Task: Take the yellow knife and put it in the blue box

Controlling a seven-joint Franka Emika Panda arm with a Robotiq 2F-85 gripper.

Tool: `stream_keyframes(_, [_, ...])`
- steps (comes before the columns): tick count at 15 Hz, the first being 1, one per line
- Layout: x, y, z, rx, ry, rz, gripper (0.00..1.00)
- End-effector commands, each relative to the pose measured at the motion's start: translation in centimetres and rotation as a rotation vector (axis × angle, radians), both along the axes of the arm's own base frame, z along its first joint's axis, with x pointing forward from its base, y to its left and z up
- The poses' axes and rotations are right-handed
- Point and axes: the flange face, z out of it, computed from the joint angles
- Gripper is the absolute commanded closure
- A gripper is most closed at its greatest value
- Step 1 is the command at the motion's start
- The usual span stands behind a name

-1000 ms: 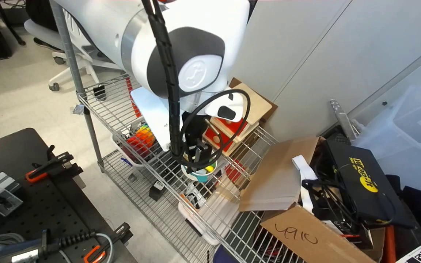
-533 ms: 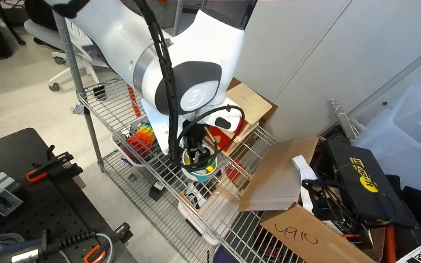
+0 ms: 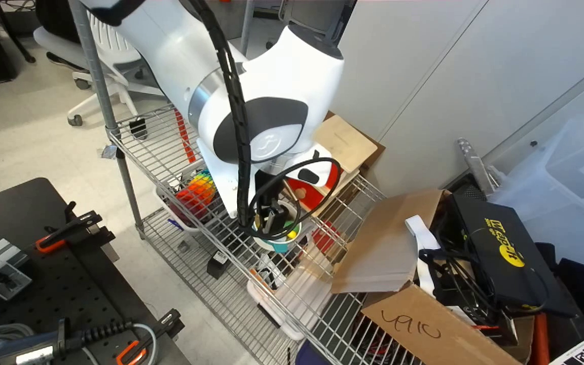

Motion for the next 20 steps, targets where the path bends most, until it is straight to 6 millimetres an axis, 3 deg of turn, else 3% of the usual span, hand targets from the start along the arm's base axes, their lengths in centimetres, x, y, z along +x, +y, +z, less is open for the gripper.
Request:
stream_keyframes(1, [0.6, -0.5, 0.0, -0.015, 0.045, 0.020, 0.00])
stream_keyframes(9, [0.1, -0.2, 0.1, -0.004, 0.046, 0.027, 0.00])
stream_keyframes(12, [-0.3, -0.6, -0.4, -0.115, 0.079, 0.103, 0.00])
stream_keyframes(16, [0.3, -1.2, -0.3, -0.235, 0.070, 0.203, 0.00])
stream_keyframes(20, [1.4, -1.1, -0.7, -0.230, 0.022, 0.188, 0.00])
